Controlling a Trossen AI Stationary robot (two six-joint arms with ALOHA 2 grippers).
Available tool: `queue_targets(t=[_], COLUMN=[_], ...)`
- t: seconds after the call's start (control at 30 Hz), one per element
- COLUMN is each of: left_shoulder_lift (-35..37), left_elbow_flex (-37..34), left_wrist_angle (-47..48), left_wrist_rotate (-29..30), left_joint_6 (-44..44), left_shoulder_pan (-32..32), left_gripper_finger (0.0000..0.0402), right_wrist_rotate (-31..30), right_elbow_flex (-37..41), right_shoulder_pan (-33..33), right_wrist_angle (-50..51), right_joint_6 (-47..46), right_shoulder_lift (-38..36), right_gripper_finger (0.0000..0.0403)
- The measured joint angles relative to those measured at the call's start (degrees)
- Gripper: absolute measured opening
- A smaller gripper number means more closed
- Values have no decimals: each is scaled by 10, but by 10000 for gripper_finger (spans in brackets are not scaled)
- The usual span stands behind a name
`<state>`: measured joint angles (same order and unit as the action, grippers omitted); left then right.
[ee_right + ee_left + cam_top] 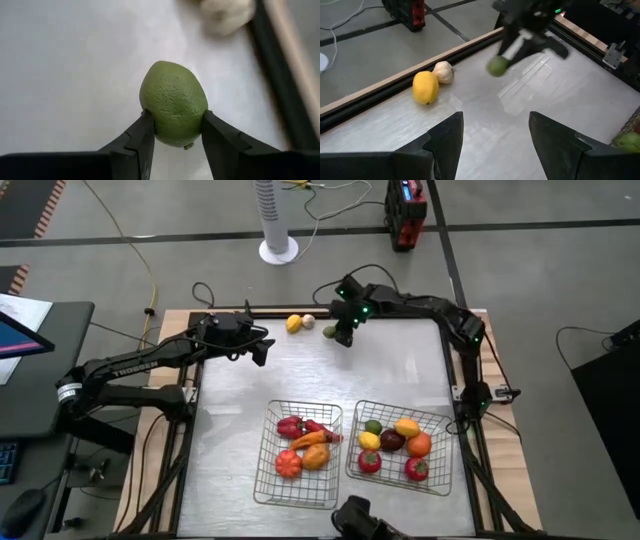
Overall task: Sort produce into baskets
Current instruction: Put the green lime into the right wire basket, then put the top left yellow lemon into the right wire basket
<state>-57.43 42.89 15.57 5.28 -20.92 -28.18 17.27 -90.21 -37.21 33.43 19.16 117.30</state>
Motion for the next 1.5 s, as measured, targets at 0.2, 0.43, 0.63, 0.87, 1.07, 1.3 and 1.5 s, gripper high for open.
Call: queue_targets(t=[0.2,0.43,0.63,0.87,1.07,1.3,1.5], left_shoulder_lift=[0,0,-11,-106,-207,-344,-432], left_elbow_flex=[0,0,1,13,85,217,309], left_wrist_angle=[0,0,-3,2,24,135,201], left_wrist_rotate=[1,0,44,-91,-99,-63,-16], left_joint_6=[-1,-2,3,3,43,93,141], left_shoulder_pan=[-2,-1,-5,-52,-57,-75,-90], left_gripper_finger=[212,212,212,212,212,215,248], right_wrist_rotate=[71,101,108,114,114,128,144], right_elbow_flex=[-25,-32,-32,-32,-17,72,139], right_shoulder_pan=[28,88,155,247,304,331,343], right_wrist_angle=[141,332,457,538,550,544,544], right_joint_6=[-54,-87,-105,-141,-158,-173,-177], right_shoulder_lift=[-53,-120,-177,-218,-223,-222,-243], right_gripper_finger=[169,172,178,188,194,264,322])
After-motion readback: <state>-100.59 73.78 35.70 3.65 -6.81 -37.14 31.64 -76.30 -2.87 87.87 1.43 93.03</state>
